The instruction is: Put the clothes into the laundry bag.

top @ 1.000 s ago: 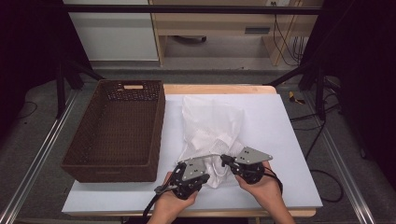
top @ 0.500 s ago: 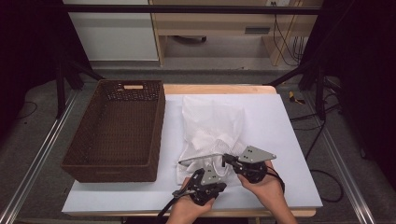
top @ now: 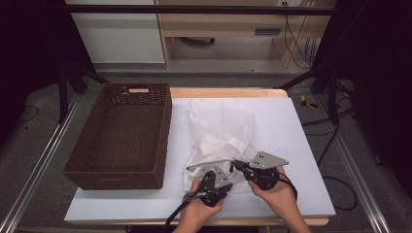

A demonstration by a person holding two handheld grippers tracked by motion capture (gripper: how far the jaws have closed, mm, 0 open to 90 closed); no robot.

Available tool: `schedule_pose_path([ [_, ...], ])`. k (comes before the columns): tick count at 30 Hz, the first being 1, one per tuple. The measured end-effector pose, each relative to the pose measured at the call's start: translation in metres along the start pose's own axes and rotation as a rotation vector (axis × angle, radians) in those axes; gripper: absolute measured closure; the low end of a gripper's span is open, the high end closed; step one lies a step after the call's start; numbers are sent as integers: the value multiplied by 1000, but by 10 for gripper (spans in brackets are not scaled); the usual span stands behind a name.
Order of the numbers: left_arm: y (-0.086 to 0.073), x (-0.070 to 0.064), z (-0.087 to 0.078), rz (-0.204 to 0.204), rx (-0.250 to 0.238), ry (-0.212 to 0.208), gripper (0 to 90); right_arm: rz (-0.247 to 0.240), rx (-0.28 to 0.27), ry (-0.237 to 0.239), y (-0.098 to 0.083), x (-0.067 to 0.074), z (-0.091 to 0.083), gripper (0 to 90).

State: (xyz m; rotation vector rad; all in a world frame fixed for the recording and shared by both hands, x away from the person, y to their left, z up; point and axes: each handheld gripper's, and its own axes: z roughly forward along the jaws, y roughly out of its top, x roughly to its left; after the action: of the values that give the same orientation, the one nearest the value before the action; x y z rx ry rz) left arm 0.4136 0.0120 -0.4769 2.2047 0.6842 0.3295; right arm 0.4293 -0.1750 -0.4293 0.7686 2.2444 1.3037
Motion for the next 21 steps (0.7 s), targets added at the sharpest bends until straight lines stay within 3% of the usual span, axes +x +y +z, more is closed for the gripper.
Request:
schedule_pose_path([
  [1,0,4,1,6,-4,19,900,2,2,0,0,1,0,893],
  [12,4,25,2,5,-20,74,900,-7,11,6,2,3,1,893],
  [21,11,37,6,-11,-54,93,900,-3,16,19,5,6,3,894],
])
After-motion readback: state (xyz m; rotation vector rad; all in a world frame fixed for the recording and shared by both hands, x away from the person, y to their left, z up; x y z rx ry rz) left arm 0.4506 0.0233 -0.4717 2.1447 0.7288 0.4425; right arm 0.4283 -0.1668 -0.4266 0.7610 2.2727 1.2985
